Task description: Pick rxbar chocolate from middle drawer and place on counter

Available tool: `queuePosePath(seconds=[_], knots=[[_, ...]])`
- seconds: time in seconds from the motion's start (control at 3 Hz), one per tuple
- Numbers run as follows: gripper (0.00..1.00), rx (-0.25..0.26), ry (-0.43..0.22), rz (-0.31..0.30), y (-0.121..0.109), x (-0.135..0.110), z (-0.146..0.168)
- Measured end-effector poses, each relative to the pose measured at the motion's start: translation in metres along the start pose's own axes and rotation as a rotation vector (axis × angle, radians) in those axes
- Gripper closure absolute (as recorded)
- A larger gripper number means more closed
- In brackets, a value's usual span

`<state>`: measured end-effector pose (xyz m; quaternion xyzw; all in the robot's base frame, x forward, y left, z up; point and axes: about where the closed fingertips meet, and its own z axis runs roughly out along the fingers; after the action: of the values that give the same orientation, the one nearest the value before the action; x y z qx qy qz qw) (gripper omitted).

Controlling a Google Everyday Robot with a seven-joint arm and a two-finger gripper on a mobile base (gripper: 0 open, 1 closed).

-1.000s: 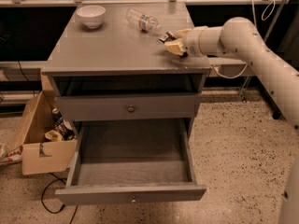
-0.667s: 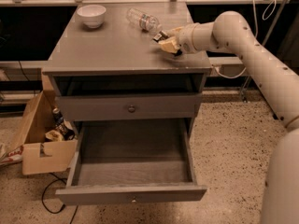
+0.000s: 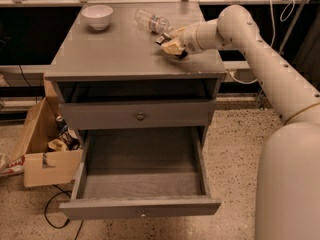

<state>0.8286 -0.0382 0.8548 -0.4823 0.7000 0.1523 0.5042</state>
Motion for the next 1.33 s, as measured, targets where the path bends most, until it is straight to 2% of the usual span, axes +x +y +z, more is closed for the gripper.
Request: queuePosePath(seconds=[0.33, 1.0, 1.33], knots=[[0.52, -0.023, -0.007, -0.007, -0.0002, -0.0058, 0.008], [0.06, -0.033, -0.017, -0.017, -0.0031, -0.0125, 0.0069], [0.0, -0.033, -0.018, -0.018, -0.0034, -0.013, 0.0063]])
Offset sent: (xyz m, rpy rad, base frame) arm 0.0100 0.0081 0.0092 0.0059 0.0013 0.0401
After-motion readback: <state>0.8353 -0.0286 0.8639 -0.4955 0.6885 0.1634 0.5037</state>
